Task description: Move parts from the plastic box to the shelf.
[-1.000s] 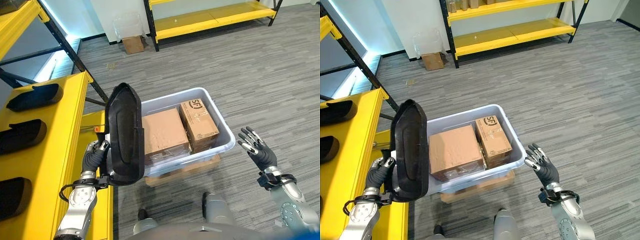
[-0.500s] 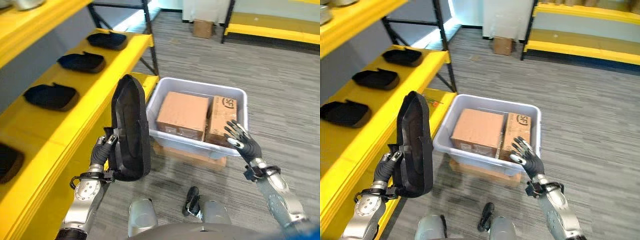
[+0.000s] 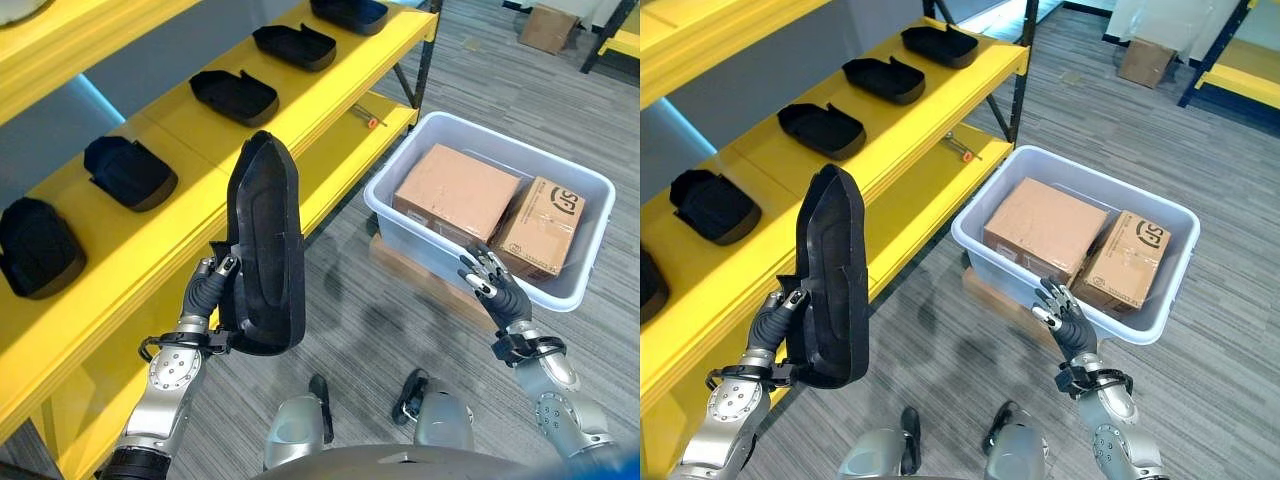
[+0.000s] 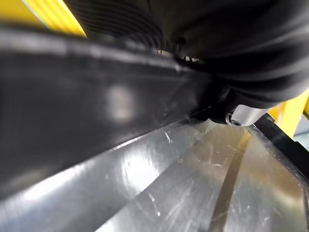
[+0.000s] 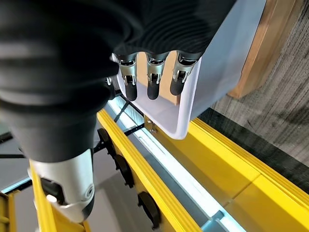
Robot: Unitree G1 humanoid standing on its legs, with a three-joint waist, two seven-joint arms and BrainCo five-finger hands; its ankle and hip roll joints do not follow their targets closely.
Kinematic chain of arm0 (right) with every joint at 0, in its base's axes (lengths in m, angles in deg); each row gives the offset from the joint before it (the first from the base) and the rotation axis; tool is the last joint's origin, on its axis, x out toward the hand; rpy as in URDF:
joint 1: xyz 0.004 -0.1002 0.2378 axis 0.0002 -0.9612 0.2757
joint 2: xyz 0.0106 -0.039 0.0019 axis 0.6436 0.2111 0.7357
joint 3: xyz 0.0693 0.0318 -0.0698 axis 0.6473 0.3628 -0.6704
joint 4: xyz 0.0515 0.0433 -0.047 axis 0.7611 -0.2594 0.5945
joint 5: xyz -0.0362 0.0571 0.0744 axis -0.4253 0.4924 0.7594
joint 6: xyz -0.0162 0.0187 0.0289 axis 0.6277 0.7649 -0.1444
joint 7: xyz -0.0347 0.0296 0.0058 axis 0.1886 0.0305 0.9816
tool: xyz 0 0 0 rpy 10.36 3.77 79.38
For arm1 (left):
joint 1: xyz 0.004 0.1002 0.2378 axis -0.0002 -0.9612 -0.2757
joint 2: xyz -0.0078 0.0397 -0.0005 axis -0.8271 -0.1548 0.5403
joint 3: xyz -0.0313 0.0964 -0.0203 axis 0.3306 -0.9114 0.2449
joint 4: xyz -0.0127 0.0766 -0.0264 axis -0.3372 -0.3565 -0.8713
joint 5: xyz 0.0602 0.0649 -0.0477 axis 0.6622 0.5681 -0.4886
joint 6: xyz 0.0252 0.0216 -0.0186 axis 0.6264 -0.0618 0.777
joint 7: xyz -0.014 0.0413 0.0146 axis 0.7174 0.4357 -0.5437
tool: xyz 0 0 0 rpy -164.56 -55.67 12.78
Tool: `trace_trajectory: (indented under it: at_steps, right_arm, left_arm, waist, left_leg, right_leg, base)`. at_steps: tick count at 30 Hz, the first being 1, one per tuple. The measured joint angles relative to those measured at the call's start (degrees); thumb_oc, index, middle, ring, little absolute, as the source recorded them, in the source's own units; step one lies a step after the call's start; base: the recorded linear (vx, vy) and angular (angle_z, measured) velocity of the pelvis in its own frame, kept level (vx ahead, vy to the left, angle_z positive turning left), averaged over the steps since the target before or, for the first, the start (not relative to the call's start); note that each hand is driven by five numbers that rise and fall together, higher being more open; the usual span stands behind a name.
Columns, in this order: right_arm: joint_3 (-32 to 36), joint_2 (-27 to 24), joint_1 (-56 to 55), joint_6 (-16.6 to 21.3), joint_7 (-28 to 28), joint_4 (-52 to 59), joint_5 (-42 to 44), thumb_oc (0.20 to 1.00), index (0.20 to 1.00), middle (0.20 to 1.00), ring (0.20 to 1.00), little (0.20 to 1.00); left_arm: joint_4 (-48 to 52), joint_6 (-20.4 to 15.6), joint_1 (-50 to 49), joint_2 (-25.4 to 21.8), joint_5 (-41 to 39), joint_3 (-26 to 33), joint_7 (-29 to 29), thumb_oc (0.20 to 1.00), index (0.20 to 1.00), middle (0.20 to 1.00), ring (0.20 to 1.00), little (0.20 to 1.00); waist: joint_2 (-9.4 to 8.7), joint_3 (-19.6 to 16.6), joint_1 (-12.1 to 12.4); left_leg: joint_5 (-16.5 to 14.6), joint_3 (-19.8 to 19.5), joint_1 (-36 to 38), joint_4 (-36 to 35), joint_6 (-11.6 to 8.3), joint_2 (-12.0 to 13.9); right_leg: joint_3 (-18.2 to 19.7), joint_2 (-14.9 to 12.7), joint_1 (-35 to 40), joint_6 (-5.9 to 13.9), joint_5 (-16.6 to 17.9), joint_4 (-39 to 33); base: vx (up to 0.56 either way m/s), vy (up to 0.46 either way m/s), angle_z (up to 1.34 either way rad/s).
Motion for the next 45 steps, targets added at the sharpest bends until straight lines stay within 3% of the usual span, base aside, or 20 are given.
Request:
trace_trajectory:
  at_steps: [6, 8, 9, 12, 13, 17, 23, 27, 28, 30, 32, 34, 36, 37, 40, 41, 42, 43, 44, 45]
  right_arm:
    - [0.4, 3.6, -2.6, 0.0, 0.2, 0.0, -0.1, 1.000, 1.000, 1.000, 1.000, 1.000]
    - [-1.0, 3.3, -2.7, -0.3, 0.6, 0.1, -0.1, 1.000, 1.000, 1.000, 1.000, 1.000]
    - [-1.9, 3.5, -2.1, -0.5, 1.1, 0.1, -0.1, 1.000, 1.000, 1.000, 1.000, 1.000]
    - [-2.6, 3.5, -2.7, -0.5, 2.5, 0.2, -0.1, 1.000, 1.000, 1.000, 1.000, 1.000]
    - [-2.7, 3.3, -3.4, -0.5, 3.0, 0.1, -0.1, 1.000, 1.000, 1.000, 1.000, 1.000]
    - [-2.8, 3.0, -3.9, -1.3, 3.5, -0.5, -0.1, 1.000, 1.000, 1.000, 1.000, 1.000]
    - [-1.9, 0.9, -4.8, -1.5, 4.3, -0.4, -0.1, 1.000, 1.000, 1.000, 1.000, 1.000]
    - [-1.0, -1.3, -5.5, -1.5, 3.9, -0.9, -0.1, 1.000, 1.000, 1.000, 1.000, 1.000]
    - [-0.7, -1.9, -5.0, -1.5, 3.7, -1.2, -0.1, 1.000, 1.000, 1.000, 1.000, 1.000]
    - [0.1, -0.1, -3.2, -1.5, 2.8, -1.4, -0.1, 1.000, 1.000, 1.000, 1.000, 1.000]
    - [0.4, -0.2, -3.0, -1.5, 2.7, -0.9, -0.1, 1.000, 1.000, 1.000, 1.000, 1.000]
    - [1.3, 0.7, -3.4, -1.4, 2.3, -1.0, -0.1, 1.000, 1.000, 1.000, 1.000, 1.000]
    - [2.3, 1.7, -3.1, -0.7, 1.6, -2.3, -0.1, 1.000, 1.000, 1.000, 1.000, 1.000]
    - [3.8, 1.9, -3.8, -0.4, 0.3, -3.6, 0.0, 1.000, 1.000, 1.000, 1.000, 1.000]
    - [4.6, 0.3, -5.9, -0.5, -0.1, -3.7, 0.0, 1.000, 1.000, 1.000, 1.000, 1.000]
    - [4.5, -0.8, -6.7, -0.5, -0.1, -3.8, 0.0, 1.000, 1.000, 1.000, 1.000, 1.000]
    - [3.4, -0.1, -7.0, -0.7, -0.4, -4.1, -0.1, 1.000, 1.000, 1.000, 1.000, 1.000]
    - [2.6, -0.1, -7.6, -1.0, -0.2, -3.7, -0.1, 1.000, 1.000, 1.000, 1.000, 1.000]
    - [2.2, 0.7, -8.3, -1.1, 0.0, -3.3, -0.2, 1.000, 1.000, 1.000, 1.000, 1.000]
    - [2.2, 1.2, -8.4, -1.1, 0.0, -3.0, -0.2, 1.000, 1.000, 1.000, 1.000, 1.000]
  left_arm:
    - [0.0, -0.2, 1.3, -0.7, 4.5, 0.1, 0.1, 0.200, 0.200, 0.200, 0.200, 0.200]
    - [0.0, -0.3, 1.4, -2.2, 4.6, 0.1, 0.0, 0.200, 0.200, 0.200, 0.200, 0.200]
    - [0.0, -0.3, 1.0, -2.7, 4.6, 0.6, 0.0, 0.200, 0.200, 0.200, 0.200, 0.200]
    - [0.0, -0.4, 0.0, -2.9, 5.1, 0.8, -0.1, 0.200, 0.200, 0.200, 0.200, 0.200]
    - [0.0, -0.3, -1.1, -2.7, 5.1, 0.8, -0.3, 0.200, 0.200, 0.200, 0.200, 0.200]
    - [0.0, -0.3, -4.1, -1.0, 5.1, 1.0, -0.5, 0.200, 0.200, 0.200, 0.200, 0.200]
    - [1.8, -0.4, -7.1, 0.8, 4.9, 1.6, -2.1, 0.200, 0.200, 0.200, 0.200, 0.200]
    - [2.8, -0.4, -5.4, 0.4, 4.4, 1.0, -2.8, 0.200, 0.200, 0.200, 0.200, 0.200]
    - [3.1, -0.4, -5.3, 0.2, 4.2, 1.1, -2.8, 0.200, 0.200, 0.200, 0.200, 0.200]
    - [3.2, -0.3, -4.1, -0.7, 4.3, 1.0, -2.8, 0.200, 0.200, 0.200, 0.200, 0.200]
    - [3.0, -0.3, -3.7, -0.5, 4.3, 1.0, -3.0, 0.200, 0.200, 0.200, 0.200, 0.200]
    - [2.9, -0.3, -3.5, -0.5, 4.3, 1.0, -2.9, 0.200, 0.200, 0.200, 0.200, 0.200]
    - [2.3, -0.3, -2.4, 0.0, 3.7, 0.9, -2.5, 0.200, 0.200, 0.200, 0.200, 0.200]
    - [2.0, -0.3, -0.4, 0.8, 3.5, 0.3, -2.5, 0.200, 0.200, 0.200, 0.200, 0.200]
    - [2.5, -0.3, -0.4, 1.1, 3.2, -0.7, -2.6, 0.200, 0.200, 0.200, 0.200, 0.200]
    - [3.2, -0.3, -0.9, 0.7, 3.2, -0.6, -2.6, 0.200, 0.200, 0.200, 0.200, 0.200]
    - [3.1, -0.2, -0.2, -0.3, 3.2, 0.0, -2.5, 0.200, 0.200, 0.200, 0.200, 0.200]
    - [3.2, -0.2, -0.3, -0.6, 3.2, 0.3, -2.4, 0.200, 0.200, 0.200, 0.200, 0.200]
    - [3.3, -0.2, -1.0, -1.1, 3.2, 0.8, -2.4, 0.200, 0.200, 0.200, 0.200, 0.200]
    - [3.3, -0.2, -1.6, -1.7, 3.2, 0.8, -2.4, 0.200, 0.200, 0.200, 0.200, 0.200]
  waist:
    - [-0.99, -1.7, -0.4]
    - [-1.65, -2.7, -3.1]
    - [-1.48, -2.7, -3.6]
    - [-2.81, -3.4, -3.9]
    - [-3.12, -3.6, -3.9]
    - [-2.12, -4.5, -3.6]
    - [-0.63, -6.9, -1.7]
    - [-0.31, -6.9, -2.0]
    - [-0.89, -6.6, -1.4]
    - [-3.06, -5.3, -2.6]
    - [-4.06, -4.8, -2.8]
    - [-3.84, -4.8, -4.4]
    - [-2.91, -5.1, -5.4]
    - [-0.89, -5.1, -5.8]
    - [2.48, -5.0, -7.2]
    - [5.22, -5.9, -6.7]
    - [2.99, -5.3, -6.7]
    - [1.81, -5.4, -6.7]
    - [-0.28, -5.7, -6.1]
    - [-0.81, -5.8, -5.0]
  left_leg:
    - [1.5, -3.0, 1.4, -3.4, 2.82, -5.0]
    - [3.5, -5.2, 2.0, -5.6, 4.57, -6.0]
    - [3.9, -5.3, 2.1, -6.7, 4.82, -4.8]
    - [5.6, -5.3, 3.8, -9.2, 3.99, -3.8]
    - [5.6, -5.8, 4.3, -9.4, 3.89, -3.8]
    - [6.9, -7.7, 4.8, -11.3, 1.68, -2.1]
    - [7.8, -10.3, 3.2, -12.0, 0.05, 0.0]
    - [9.3, -14.2, -1.3, -8.8, -1.21, -1.0]
    - [8.9, -13.1, -2.4, -10.0, -0.99, -0.7]
    - [6.6, -5.4, -6.4, -2.6, 1.02, 1.1]
    - [5.6, -4.6, -5.2, 2.3, 0.04, 5.3]
    - [5.9, -5.1, -2.6, 5.9, -1.27, 13.0]
    - [6.7, -4.9, -0.2, 2.7, -3.21, 19.6]
    - [7.3, -4.7, 1.4, -2.9, -4.55, 23.1]
    - [7.3, -4.2, 3.1, -9.3, -3.84, 20.6]
    - [3.6, -3.4, 3.1, -9.4, -1.72, 18.3]
    - [3.9, -3.4, 2.7, -9.2, -4.16, 15.9]
    - [4.1, -3.2, 2.7, -9.3, -3.98, 14.3]
    - [4.6, -3.2, 2.7, -8.9, -4.15, 11.3]
    - [4.8, -3.0, 3.2, -8.8, -4.36, 10.7]
  right_leg:
    - [-1.3, -3.7, 3.7, 2.74, 4.5, -2.9]
    - [16.9, -0.6, -0.8, 4.15, 5.1, 0.9]
    - [26.1, 4.9, -2.4, 7.16, 3.0, 0.4]
    - [25.1, 12.7, -1.9, 7.05, 3.0, -0.1]
    - [24.1, 14.4, -0.5, 4.23, 1.8, -1.4]
    - [27.3, 18.2, 3.8, 1.47, 1.9, -9.8]
    - [24.2, 20.4, 4.6, -0.29, 2.5, -11.5]
    - [20.1, 18.5, 1.8, -2.97, -0.1, -7.2]
    - [18.4, 16.7, -1.2, -7.27, 0.9, -5.7]
    - [16.5, 13.9, -1.8, -7.99, 2.6, -7.6]
    - [15.1, 12.7, -0.3, -8.04, 3.7, -9.9]
    - [11.8, 12.4, 1.3, -5.96, 3.6, -9.8]
    - [10.6, 11.8, -0.3, -3.76, 1.8, -6.3]
    - [9.6, 10.5, -2.6, -2.80, 1.3, -3.8]
    - [10.2, 8.1, -4.0, -0.86, 2.5, -3.3]
    - [10.6, 7.3, -4.9, 1.09, 3.7, -2.7]
    - [11.9, 4.3, -4.9, 2.05, 4.4, -1.9]
    - [12.9, 3.0, -4.9, 2.50, 4.6, -2.3]
    - [15.4, 2.1, -4.0, 4.67, 6.1, -4.9]
    - [15.7, 1.6, -3.4, 5.31, 7.2, -6.7]
  base:
    - [0.02, 0.189, 0.39]
    - [-0.06, 0.165, 0.47]
    - [-0.02, 0.110, 0.14]
    - [-0.01, 0.091, 0.08]
    - [0.00, 0.017, 0.07]
    - [-0.03, -0.026, 0.10]
    - [-0.07, -0.018, 0.21]
    - [-0.23, 0.097, 0.77]
    - [-0.17, 0.096, 0.58]
    - [-0.08, 0.103, 0.67]
    - [-0.02, 0.248, 0.57]
    - [-0.01, 0.362, 0.70]
    - [0.00, 0.351, 0.73]
    - [0.00, 0.275, 0.83]
    - [0.02, 0.241, 0.63]
    - [0.07, 0.219, 0.43]
    - [0.07, 0.204, 0.47]
    - [0.05, 0.209, 0.62]
    - [0.04, 0.247, 0.32]
    - [0.02, 0.250, 0.07]
